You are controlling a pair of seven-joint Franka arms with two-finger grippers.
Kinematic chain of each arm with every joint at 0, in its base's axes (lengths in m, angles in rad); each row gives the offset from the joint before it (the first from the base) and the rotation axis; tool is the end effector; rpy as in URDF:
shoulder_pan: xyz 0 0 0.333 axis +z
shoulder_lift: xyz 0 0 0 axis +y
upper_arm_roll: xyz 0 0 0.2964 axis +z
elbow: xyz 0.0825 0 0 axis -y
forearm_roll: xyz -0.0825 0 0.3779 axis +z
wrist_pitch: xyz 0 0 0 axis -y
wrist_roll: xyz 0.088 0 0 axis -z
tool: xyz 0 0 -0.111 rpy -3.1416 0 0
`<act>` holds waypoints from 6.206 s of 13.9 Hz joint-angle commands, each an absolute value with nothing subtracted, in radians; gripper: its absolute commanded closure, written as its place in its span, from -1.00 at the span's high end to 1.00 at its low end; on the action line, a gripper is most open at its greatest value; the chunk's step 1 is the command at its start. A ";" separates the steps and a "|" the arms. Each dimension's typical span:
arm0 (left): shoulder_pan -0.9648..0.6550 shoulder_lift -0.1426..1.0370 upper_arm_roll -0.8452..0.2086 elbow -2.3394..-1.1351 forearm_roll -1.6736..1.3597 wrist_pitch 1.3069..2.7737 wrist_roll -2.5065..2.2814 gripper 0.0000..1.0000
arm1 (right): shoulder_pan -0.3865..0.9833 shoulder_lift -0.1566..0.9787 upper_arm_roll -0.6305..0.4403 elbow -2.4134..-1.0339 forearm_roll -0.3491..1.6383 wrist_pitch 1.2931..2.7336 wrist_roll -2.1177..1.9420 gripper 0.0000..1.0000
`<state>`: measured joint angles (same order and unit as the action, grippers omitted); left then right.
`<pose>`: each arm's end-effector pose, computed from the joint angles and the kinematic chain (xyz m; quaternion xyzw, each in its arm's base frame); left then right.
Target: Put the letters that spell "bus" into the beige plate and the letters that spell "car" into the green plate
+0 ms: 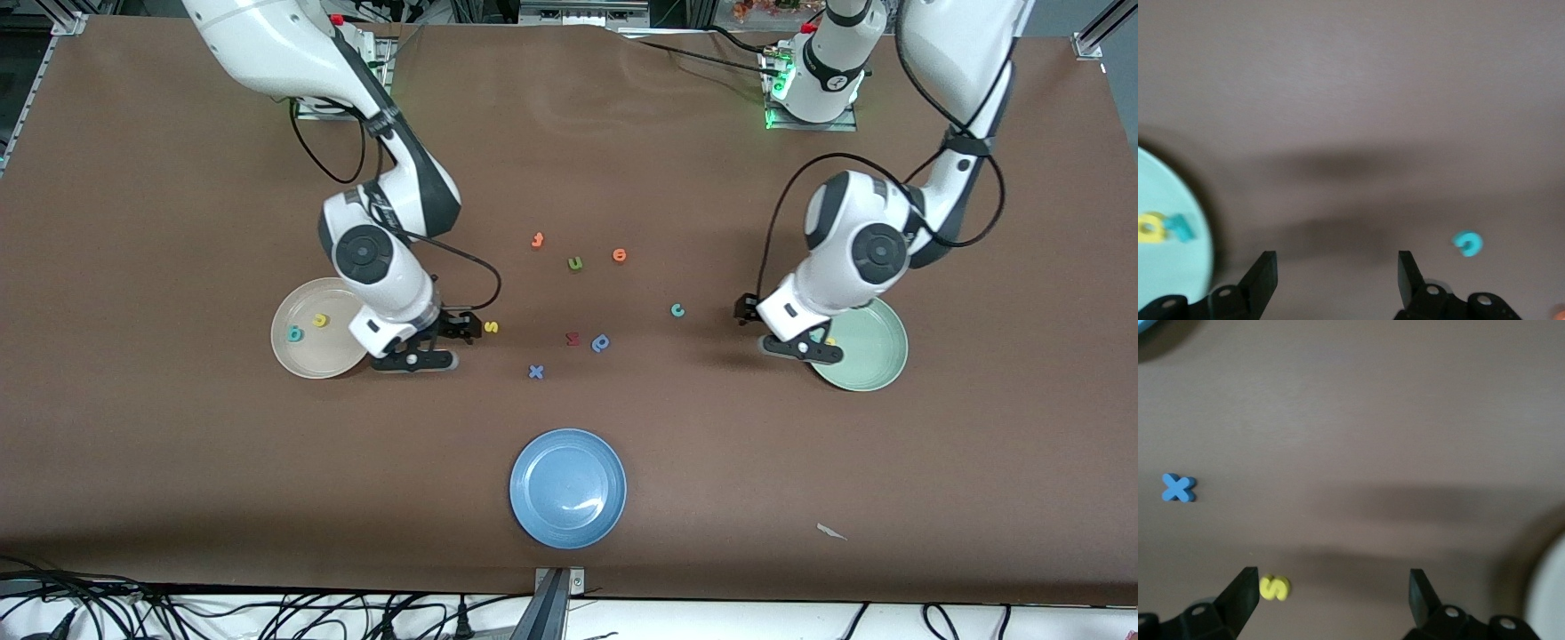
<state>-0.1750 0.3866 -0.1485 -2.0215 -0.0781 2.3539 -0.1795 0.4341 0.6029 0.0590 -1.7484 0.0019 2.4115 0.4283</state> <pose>0.5543 -0.1862 0.2378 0.9974 -0.0389 -0.0385 0.0469 0.5803 0.3085 0.2182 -0.9990 -0.0260 -0.0197 0.0290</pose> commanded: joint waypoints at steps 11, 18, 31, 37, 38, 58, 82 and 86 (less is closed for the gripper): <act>-0.348 0.538 -0.155 -1.965 -0.018 2.445 -0.423 0.66 | 0.502 0.724 0.081 -1.727 0.011 2.505 0.494 0.28; -0.371 0.586 -0.150 -1.967 -0.008 2.490 -0.431 0.65 | 0.502 0.723 0.081 -1.733 0.015 2.496 0.492 0.09; -0.379 0.597 -0.149 -1.965 0.029 2.488 -0.483 -0.31 | 0.511 0.721 0.081 -1.733 0.015 2.479 0.534 -0.18; -0.377 0.592 -0.149 -1.965 0.031 2.487 -0.482 -0.76 | 0.511 0.715 0.081 -1.736 0.014 2.479 0.534 -0.53; -0.371 0.586 -0.147 -1.965 0.035 2.477 -0.479 -0.80 | 0.509 0.712 0.080 -1.736 0.014 2.479 0.532 -0.60; 0.060 0.250 -0.133 -2.091 0.143 2.120 0.069 -0.40 | 0.497 0.459 -0.262 -2.039 0.017 2.324 0.160 -0.28; 0.020 -0.141 -0.034 -1.781 -0.016 1.602 0.115 1.00 | 0.483 0.400 -0.465 -1.331 0.129 1.517 0.084 1.00; -0.018 -0.137 -0.005 -1.721 -0.021 1.543 0.104 1.00 | 0.485 0.396 -0.465 -1.335 0.126 1.519 0.086 1.00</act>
